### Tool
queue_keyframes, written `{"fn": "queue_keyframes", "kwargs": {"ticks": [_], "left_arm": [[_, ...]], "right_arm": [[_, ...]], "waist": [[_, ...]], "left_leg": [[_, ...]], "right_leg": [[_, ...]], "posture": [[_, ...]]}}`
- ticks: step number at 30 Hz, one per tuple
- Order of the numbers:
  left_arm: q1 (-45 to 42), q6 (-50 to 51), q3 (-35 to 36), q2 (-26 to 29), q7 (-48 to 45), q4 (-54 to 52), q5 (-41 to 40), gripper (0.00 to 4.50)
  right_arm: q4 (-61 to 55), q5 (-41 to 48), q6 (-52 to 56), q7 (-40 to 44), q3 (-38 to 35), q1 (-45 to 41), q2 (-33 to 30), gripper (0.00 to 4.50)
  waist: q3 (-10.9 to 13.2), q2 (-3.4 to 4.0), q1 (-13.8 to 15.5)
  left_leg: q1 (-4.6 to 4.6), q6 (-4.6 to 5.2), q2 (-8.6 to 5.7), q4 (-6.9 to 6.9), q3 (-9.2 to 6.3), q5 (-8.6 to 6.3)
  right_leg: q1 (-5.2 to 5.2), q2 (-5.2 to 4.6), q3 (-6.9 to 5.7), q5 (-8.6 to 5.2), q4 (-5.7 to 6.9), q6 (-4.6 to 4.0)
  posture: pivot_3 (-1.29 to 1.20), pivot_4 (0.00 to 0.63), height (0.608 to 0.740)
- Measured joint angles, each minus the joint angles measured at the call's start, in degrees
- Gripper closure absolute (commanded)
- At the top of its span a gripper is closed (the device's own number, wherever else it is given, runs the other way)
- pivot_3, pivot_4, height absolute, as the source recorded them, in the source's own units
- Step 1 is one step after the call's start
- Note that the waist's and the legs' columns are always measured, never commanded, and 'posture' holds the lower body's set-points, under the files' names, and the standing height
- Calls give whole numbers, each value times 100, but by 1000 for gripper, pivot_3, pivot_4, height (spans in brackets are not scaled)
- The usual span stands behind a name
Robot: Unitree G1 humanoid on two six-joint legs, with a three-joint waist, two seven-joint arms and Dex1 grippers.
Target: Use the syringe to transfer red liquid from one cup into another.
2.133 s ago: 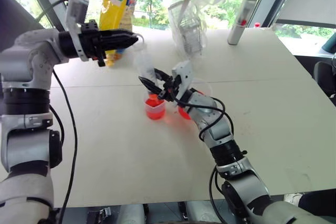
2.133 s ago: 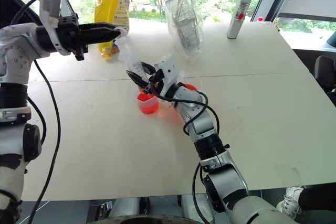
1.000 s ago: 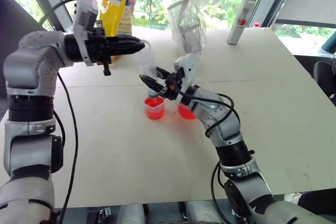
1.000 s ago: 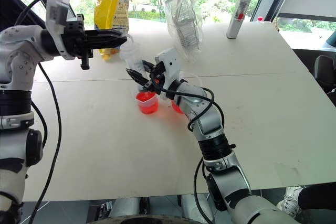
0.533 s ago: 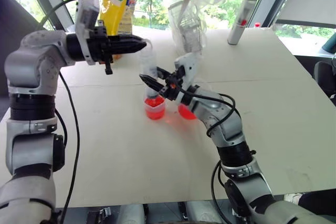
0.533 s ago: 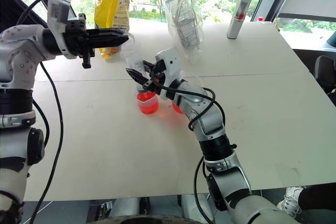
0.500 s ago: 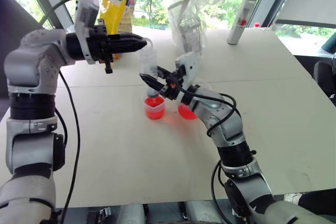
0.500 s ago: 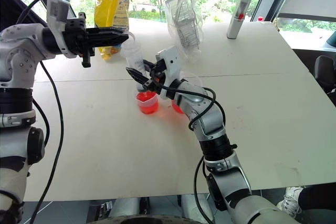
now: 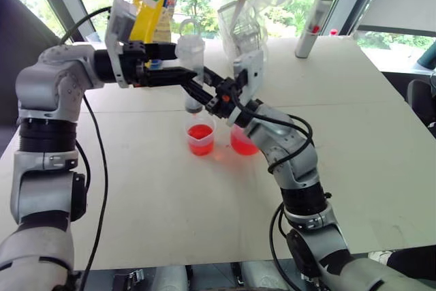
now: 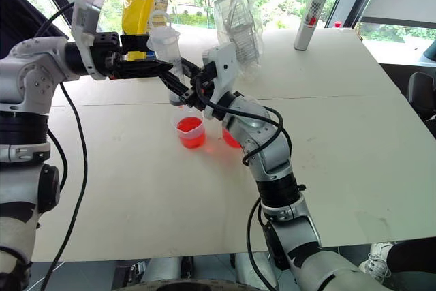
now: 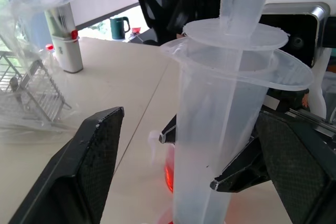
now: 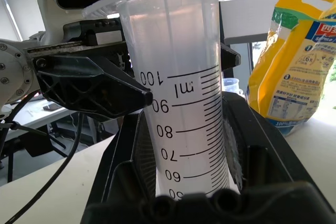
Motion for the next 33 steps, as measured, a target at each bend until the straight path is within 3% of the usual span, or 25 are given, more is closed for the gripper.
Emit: {"fn": "queue_keyframes", "kwargs": {"ticks": [5,11,17,22,27,33], "left_arm": [[353,-143,-132,574,-447,-140,171,468],[842,-163,-506,627,-859,-445,237,468],[840,-377,-542,629,-1006,-494,293,468],[833,-499,-554,535,-1044,-500,354,468],[833,-643,-554,426,-1011,-517,364,468],[833,-770,-548,393,-935,-518,370,468]], "right_arm": [[-28,74,54,-41,-78,-18,-40,3110],[-223,277,782,-241,-424,-481,-552,3110],[-121,941,3175,-576,-1416,-1856,-1673,3110],[1056,1054,5830,-722,-1693,-3304,-3020,3110],[1664,1132,6656,-642,-1152,-3036,-3610,3110],[2084,1123,6658,-625,-726,-2149,-3606,3110]], "waist": [[0,1,3],[0,-2,28],[2,0,22],[2,1,20],[1,0,6],[3,3,11]], "left_leg": [[4,0,1,-7,0,0],[-12,-3,0,6,-1,2],[-12,-1,-1,-6,2,1],[-13,2,-2,-18,15,-1],[-13,9,-2,-18,16,-5],[-19,9,-2,-14,15,-5]], "right_leg": [[-1,1,1,-1,0,-2],[-2,-19,-2,-1,-2,-2],[-6,-18,0,-1,-11,-2],[-15,-16,7,-4,-20,-9],[-17,-3,17,-4,-20,-9],[-21,-2,17,-3,-18,-6]], "posture": [[0,150,739],[0,150,739],[0,150,739],[0,150,739],[0,150,739],[0,150,739]]}}
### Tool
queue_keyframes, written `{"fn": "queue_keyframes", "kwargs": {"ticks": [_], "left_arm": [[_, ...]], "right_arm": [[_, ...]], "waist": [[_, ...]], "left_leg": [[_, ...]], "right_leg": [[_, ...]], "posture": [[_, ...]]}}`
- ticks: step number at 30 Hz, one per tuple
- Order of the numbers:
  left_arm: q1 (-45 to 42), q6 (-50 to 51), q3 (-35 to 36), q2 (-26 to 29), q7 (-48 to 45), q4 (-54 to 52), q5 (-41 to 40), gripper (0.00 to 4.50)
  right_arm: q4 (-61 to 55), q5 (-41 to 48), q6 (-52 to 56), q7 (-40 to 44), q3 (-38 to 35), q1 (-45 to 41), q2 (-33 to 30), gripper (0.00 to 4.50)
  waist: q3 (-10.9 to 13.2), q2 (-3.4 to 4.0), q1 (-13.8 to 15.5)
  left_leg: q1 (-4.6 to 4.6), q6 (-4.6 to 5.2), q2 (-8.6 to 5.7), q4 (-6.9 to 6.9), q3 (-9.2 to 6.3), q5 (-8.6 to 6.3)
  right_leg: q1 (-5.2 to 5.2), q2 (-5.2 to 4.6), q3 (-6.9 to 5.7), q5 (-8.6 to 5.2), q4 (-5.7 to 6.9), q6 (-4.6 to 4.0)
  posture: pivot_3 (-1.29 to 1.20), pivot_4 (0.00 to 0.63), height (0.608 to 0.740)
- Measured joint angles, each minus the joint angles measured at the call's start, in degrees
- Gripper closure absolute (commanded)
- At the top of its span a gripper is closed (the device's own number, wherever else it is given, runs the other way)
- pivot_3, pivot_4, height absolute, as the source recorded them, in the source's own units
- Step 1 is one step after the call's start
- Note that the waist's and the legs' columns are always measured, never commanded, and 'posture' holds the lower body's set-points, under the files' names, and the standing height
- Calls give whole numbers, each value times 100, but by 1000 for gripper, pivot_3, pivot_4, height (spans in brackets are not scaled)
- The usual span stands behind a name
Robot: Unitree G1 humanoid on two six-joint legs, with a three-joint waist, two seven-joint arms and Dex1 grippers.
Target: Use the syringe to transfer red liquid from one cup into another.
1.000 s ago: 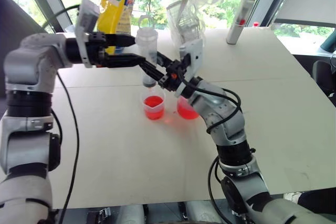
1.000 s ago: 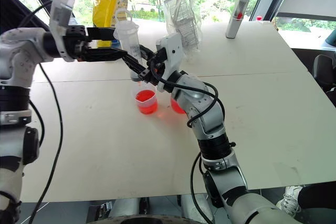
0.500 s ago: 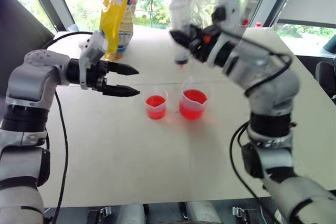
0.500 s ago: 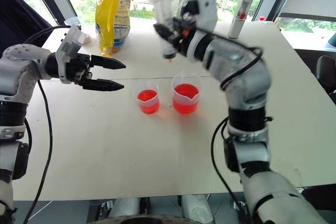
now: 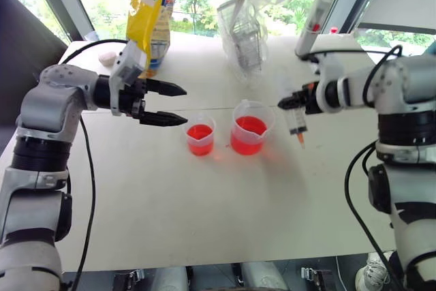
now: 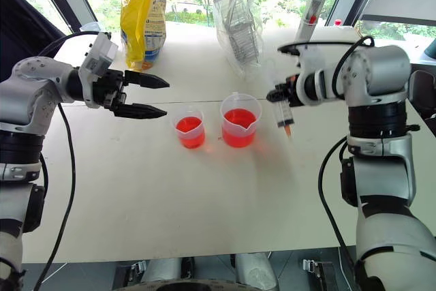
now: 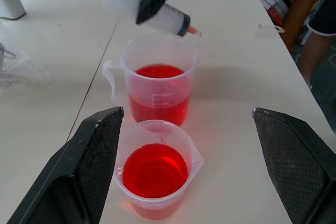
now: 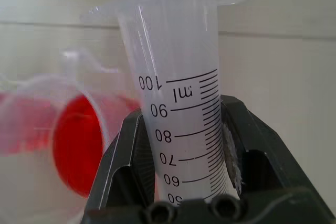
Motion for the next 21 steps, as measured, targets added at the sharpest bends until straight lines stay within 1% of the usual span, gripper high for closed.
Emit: {"fn": "queue_keyframes", "kwargs": {"ticks": [6,14,16,17,19,20,21], "left_arm": [[1,-1,12,1,91,-43,-9,468],[28,101,48,18,238,-277,-36,468],[53,158,51,24,270,-357,-38,405],[60,165,52,24,275,-371,-42,405],[72,218,71,26,308,-384,-89,405],[82,277,90,44,316,-395,-115,405],[82,292,101,44,318,-411,-136,405]], "right_arm": [[317,-257,-139,-23,48,388,220,3110],[856,-648,-431,3,180,580,230,3110],[856,-680,-469,41,215,600,230,2121],[856,-695,-496,41,231,621,230,1745],[846,-739,-476,43,251,735,232,826],[769,-733,-447,59,243,742,235,194],[731,-733,-412,60,241,742,238,85]], "waist": [[0,0,0],[-1,-2,0],[-1,-2,3],[-1,-2,3],[-1,-1,9],[-1,-2,7],[-1,-1,7]], "left_leg": [[0,0,0,2,0,0],[3,0,0,3,0,0],[4,0,0,3,0,0],[4,0,0,3,0,0],[4,0,0,4,0,0],[4,0,0,4,0,0],[4,0,0,6,-1,0]], "right_leg": [[1,1,-4,0,0,1],[5,4,-5,1,0,1],[8,4,-5,1,0,1],[9,4,-5,1,0,1],[9,4,-5,1,0,1],[9,4,-5,1,0,1],[10,3,-6,1,0,2]], "posture": [[0,150,739],[0,150,739],[0,150,739],[0,150,739],[0,150,739],[0,150,739],[0,150,739]]}}
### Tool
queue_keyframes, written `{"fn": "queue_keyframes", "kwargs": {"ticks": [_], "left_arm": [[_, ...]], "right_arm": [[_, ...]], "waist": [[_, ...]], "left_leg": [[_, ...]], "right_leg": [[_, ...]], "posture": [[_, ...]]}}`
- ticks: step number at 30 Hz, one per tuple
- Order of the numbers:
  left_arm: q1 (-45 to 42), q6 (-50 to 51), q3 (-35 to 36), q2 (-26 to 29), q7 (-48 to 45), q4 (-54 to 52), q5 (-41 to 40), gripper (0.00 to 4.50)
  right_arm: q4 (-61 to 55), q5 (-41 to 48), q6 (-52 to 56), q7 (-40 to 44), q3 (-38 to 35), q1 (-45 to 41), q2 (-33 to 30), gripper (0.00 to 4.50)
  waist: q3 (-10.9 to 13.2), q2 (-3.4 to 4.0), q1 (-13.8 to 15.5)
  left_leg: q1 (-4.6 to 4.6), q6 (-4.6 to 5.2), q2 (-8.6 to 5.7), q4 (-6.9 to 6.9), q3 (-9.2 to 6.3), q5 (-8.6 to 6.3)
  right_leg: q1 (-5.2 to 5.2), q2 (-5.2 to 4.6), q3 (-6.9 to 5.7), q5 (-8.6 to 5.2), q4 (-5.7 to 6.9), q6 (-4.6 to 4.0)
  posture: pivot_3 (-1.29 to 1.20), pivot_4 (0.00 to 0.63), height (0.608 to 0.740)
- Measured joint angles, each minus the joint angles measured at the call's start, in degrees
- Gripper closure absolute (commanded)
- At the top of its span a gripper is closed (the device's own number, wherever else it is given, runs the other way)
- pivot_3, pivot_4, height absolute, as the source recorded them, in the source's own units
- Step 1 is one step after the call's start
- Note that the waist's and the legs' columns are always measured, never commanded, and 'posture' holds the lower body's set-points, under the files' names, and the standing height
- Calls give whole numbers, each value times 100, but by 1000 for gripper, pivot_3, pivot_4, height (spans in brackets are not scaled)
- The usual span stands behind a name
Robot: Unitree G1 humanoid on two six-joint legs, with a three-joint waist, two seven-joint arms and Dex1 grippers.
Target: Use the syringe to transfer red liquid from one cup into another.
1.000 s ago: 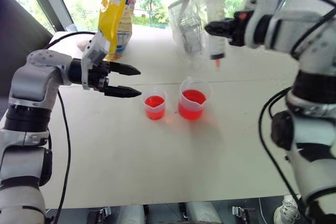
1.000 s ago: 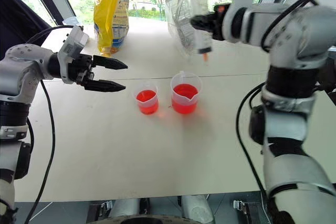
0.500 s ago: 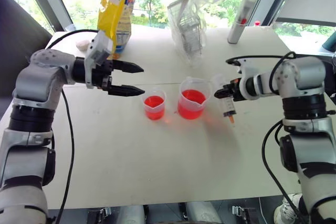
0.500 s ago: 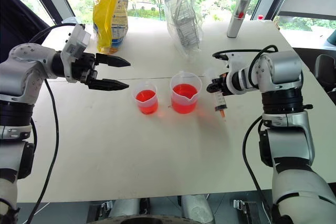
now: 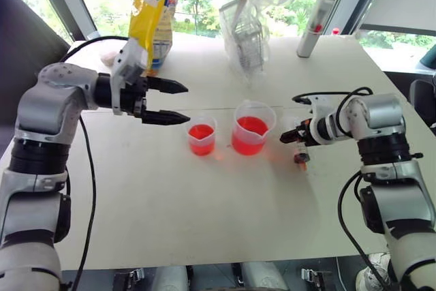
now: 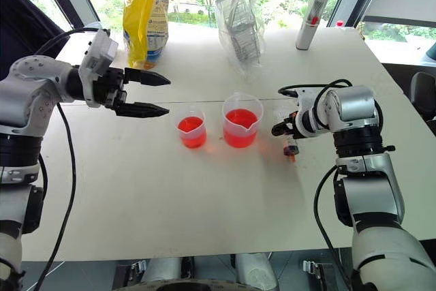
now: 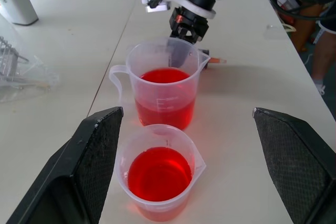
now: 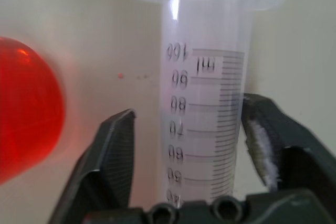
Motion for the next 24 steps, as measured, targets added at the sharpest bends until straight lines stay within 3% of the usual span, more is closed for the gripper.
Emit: {"fn": "queue_keyframes", "kwargs": {"ticks": [7,13,21,24], "left_arm": [[-2,128,11,6,-18,-47,-85,405],[-4,206,17,16,-10,-88,-151,405],[2,269,83,38,63,-161,-269,405],[55,269,164,77,119,-194,-277,405]], "right_arm": [[-904,84,304,119,-46,173,-237,85],[-2718,753,414,685,-295,578,-1448,85],[-4758,2172,403,1975,-1761,1190,-2526,85],[-5500,2479,111,2464,-2263,2078,-3085,85]], "waist": [[2,3,2],[3,4,19],[4,5,6],[3,3,39]], "left_leg": [[-1,0,0,-4,-2,0],[-2,0,0,-5,-4,0],[9,0,4,-6,-15,0],[7,0,4,-6,-15,0]], "right_leg": [[-3,0,-3,0,0,0],[-2,-1,-7,-1,-5,1],[9,2,-6,-1,-5,1],[14,0,-8,-2,-12,2]], "posture": [[0,150,739],[0,150,739],[0,150,739],[0,150,739]]}}
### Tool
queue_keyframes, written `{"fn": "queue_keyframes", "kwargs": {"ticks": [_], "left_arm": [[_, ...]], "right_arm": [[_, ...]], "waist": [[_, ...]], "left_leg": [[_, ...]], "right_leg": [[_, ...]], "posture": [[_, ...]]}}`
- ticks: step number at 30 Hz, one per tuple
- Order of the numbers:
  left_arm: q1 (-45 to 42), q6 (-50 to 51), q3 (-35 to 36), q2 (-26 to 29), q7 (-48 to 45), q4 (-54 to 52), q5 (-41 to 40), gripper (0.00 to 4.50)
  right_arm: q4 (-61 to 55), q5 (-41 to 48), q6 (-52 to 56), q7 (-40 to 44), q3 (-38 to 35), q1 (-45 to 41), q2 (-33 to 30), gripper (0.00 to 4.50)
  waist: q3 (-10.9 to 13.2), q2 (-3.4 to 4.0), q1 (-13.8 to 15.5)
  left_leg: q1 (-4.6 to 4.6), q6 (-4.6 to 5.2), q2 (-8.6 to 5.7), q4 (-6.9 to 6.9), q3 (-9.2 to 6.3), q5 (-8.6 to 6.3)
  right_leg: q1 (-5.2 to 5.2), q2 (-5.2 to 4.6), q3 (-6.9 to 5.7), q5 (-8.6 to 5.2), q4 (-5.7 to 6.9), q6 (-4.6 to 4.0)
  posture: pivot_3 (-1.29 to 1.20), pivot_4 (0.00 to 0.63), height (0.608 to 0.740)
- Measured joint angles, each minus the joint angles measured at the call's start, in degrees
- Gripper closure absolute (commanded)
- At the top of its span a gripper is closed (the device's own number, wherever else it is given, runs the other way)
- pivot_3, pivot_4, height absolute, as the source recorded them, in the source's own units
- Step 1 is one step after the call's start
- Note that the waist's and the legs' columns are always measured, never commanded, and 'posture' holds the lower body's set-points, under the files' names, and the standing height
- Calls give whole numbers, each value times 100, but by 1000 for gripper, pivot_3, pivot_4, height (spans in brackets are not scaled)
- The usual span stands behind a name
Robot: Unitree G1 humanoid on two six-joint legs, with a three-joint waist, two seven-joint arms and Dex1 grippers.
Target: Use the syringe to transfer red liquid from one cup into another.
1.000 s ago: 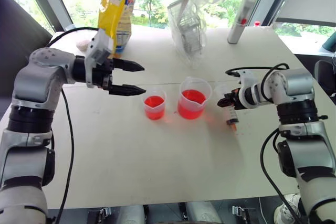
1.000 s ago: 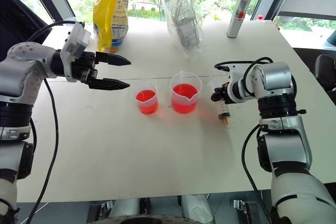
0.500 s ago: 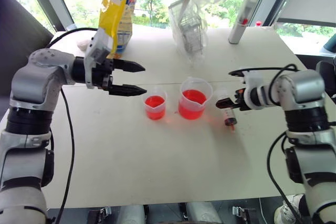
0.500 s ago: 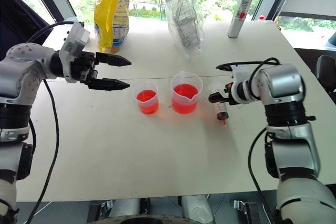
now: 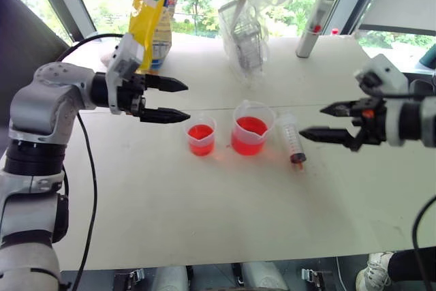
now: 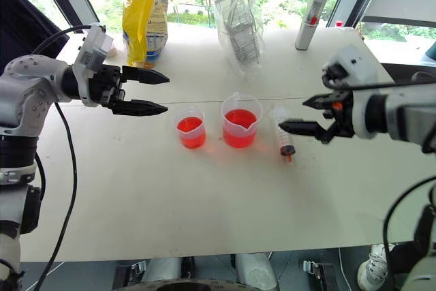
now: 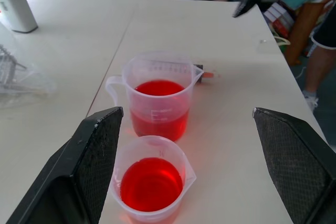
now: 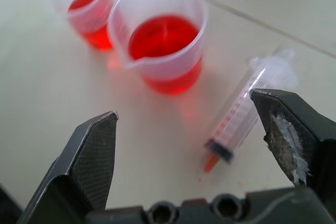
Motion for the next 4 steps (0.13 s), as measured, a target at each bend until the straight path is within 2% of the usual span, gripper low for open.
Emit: {"fn": "queue_keyframes", "kwargs": {"ticks": [4], "left_arm": [[32,0,23,2,20,-10,-4,405]], "right_arm": [[-437,230,-345,356,-505,845,-106,85]], "waist": [[0,-3,10]], "left_leg": [[5,0,-2,10,3,0]], "right_leg": [[5,-4,1,1,0,2]], "posture": [[0,150,739]]}}
